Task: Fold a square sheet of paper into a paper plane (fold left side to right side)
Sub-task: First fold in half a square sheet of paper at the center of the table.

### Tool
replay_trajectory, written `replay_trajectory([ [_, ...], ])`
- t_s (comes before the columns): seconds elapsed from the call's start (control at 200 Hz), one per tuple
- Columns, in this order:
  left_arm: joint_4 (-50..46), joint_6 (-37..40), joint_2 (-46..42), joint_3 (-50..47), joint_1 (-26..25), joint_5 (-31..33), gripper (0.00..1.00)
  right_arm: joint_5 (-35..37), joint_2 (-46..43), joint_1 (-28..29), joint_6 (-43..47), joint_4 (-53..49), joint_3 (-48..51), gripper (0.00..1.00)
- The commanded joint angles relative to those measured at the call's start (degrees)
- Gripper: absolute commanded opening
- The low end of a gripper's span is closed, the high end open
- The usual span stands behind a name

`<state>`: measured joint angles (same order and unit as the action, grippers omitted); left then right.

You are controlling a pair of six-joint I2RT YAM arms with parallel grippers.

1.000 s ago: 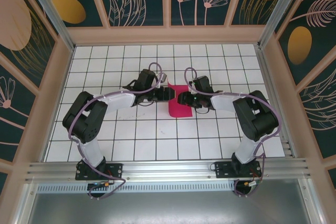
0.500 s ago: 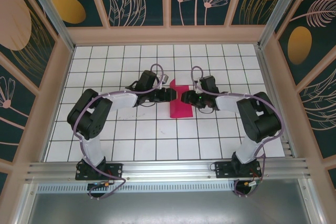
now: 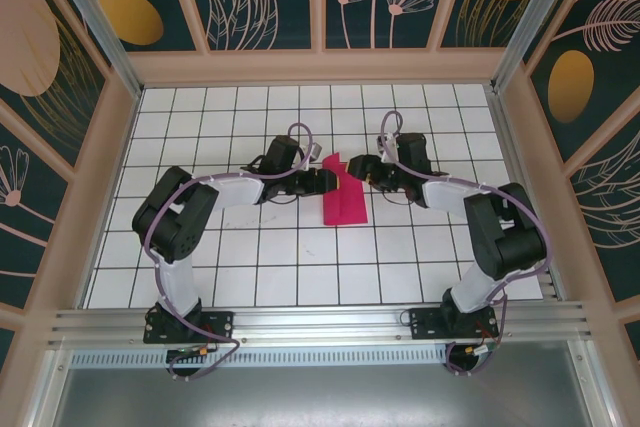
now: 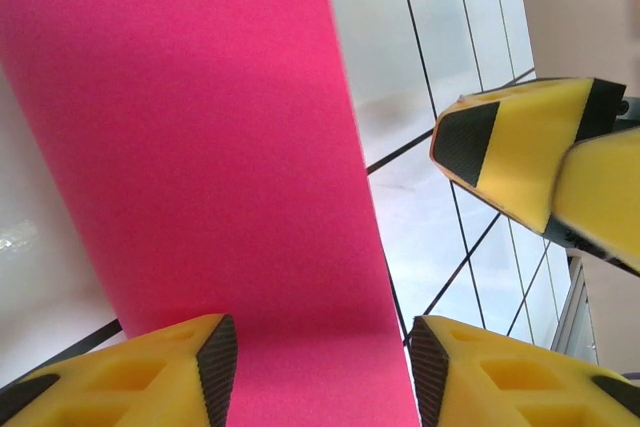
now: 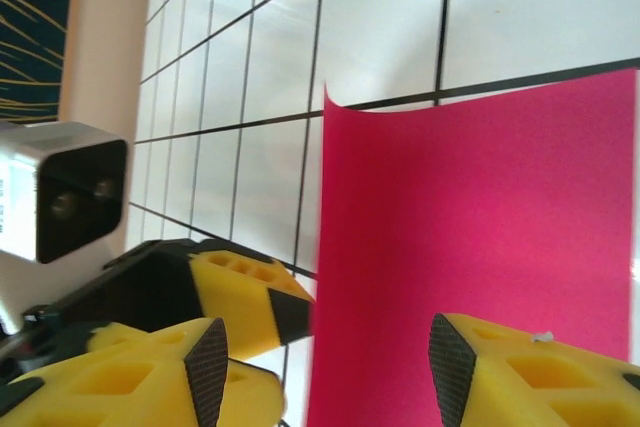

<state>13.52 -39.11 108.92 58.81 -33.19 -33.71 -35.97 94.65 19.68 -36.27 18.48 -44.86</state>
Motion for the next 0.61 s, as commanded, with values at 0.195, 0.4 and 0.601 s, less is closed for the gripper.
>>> replay_trajectory([
  [0.195, 1.8, -0.6, 1.4, 0.7, 0.3, -0.9, 0.41, -3.3, 6.7, 1.4, -4.0, 4.9, -4.2, 0.55],
  [0.4, 1.6, -0.6, 1.4, 1.0, 0.3, -0.7, 0.41, -2.6, 8.6, 2.2, -4.7, 4.3, -4.6, 0.50],
  [0.601, 1.3, -0.7, 1.5, 1.3, 0.3, -0.5, 0.41, -3.5, 8.8, 2.5, -5.1, 4.5, -4.2, 0.19],
])
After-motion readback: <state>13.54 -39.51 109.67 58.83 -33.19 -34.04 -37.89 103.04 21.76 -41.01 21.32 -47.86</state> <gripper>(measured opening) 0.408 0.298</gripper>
